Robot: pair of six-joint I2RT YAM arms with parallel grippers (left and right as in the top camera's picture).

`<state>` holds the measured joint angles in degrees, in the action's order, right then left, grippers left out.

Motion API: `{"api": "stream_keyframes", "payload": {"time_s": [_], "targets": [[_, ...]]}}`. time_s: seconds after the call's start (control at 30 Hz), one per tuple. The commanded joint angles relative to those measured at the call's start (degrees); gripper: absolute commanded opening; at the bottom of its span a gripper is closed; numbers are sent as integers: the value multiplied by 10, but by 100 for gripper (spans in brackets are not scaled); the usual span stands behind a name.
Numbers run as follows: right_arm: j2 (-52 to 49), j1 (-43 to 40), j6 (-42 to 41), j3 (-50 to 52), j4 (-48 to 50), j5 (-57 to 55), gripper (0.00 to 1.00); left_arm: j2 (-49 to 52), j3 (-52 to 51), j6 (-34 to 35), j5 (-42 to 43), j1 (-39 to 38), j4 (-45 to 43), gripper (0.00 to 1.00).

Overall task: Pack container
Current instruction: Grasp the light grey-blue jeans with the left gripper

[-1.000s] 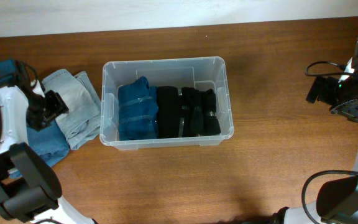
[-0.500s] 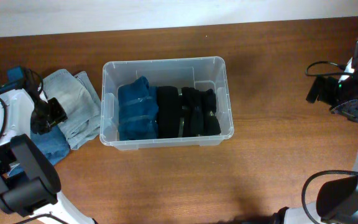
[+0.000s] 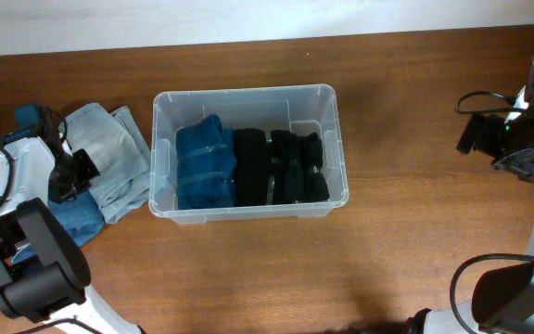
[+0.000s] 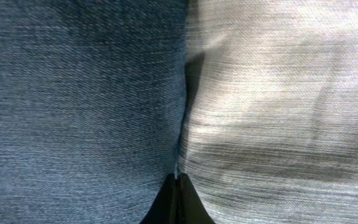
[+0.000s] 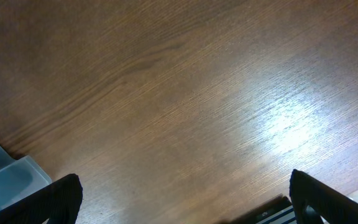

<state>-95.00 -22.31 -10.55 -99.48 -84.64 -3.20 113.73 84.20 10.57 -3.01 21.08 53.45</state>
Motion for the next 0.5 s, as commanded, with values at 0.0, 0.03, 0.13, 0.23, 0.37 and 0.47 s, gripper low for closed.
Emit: {"api": "stream_keyframes", "payload": {"time_s": [0.0,0.03,0.13,0.23,0.37,0.47], "targets": [[0,-3,-2,-4,0,-5,98,7,-4,1,18,4,-1,1],[0,-3,-2,-4,0,-5,98,7,-4,1,18,3,-1,1],[0,-3,-2,-4,0,-5,98,7,-4,0,13,4,-1,1],[0,-3,-2,-4,0,-5,99,7,-4,1,-2,7,-5,1],[0,-3,-2,-4,0,-5,98,7,-5,1,-14,15,-9,1],[0,-3,-2,-4,0,-5,98,7,-7,1,-52,24,-10,1]]}}
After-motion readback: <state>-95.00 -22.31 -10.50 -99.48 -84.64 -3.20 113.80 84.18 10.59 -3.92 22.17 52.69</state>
